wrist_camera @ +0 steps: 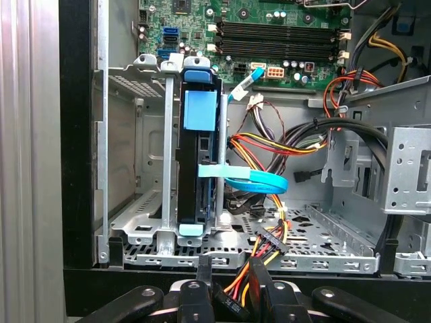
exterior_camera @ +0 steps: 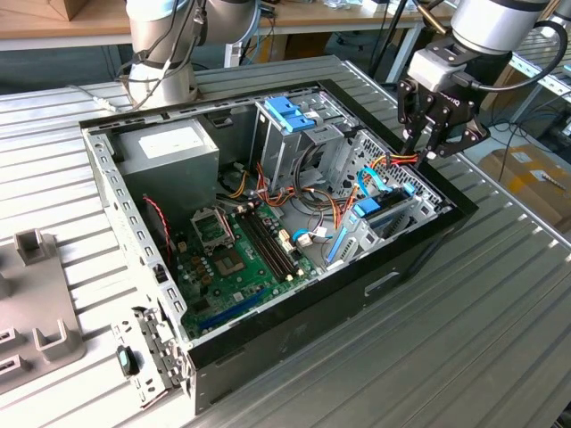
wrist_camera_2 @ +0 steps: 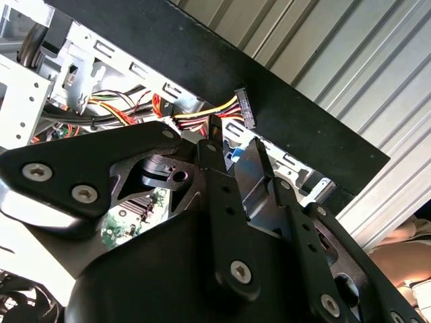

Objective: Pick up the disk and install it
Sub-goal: 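Insert the second disk wire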

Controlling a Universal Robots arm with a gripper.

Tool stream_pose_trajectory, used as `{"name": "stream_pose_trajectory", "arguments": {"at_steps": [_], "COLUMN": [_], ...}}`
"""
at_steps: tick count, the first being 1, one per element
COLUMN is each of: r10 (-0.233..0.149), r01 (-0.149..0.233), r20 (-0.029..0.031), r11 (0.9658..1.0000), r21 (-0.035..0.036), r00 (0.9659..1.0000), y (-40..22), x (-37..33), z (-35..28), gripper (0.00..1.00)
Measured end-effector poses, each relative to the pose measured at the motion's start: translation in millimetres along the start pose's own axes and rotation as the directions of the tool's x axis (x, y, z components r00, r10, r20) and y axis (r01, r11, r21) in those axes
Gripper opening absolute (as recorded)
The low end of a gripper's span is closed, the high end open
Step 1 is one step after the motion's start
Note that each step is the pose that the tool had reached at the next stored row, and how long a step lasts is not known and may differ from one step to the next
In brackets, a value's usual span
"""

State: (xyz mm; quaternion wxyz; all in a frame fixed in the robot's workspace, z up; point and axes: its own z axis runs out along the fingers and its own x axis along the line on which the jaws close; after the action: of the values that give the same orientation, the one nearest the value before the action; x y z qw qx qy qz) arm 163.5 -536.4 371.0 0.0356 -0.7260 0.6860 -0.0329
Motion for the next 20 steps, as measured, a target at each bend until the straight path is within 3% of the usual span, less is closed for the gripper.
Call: {"name": "stream_pose_trajectory", "arguments": {"at_steps": [9,12,17,20], "r10": [-0.007,-0.042,-0.114,-0.172], "r01": [0.007,0.042,0.114,0.172], "r20": [0.0007,0.0041,0.0113,0.0171], "r11": [1.0000,0.9991,0.9935,0.9851], "r21": [-0.0002,-0.0006,-0.0008,-0.0016], "r00": [1.0000,0.9991,0.9935,0.9850], "y": [-0.8,-1.7,-3.4,-7.4], "x": [0.0,0.1,0.2,0.4], "z": [0.1,0.1,0.4,0.7], "gripper": [0.36,0.36,0.36,0.36]}}
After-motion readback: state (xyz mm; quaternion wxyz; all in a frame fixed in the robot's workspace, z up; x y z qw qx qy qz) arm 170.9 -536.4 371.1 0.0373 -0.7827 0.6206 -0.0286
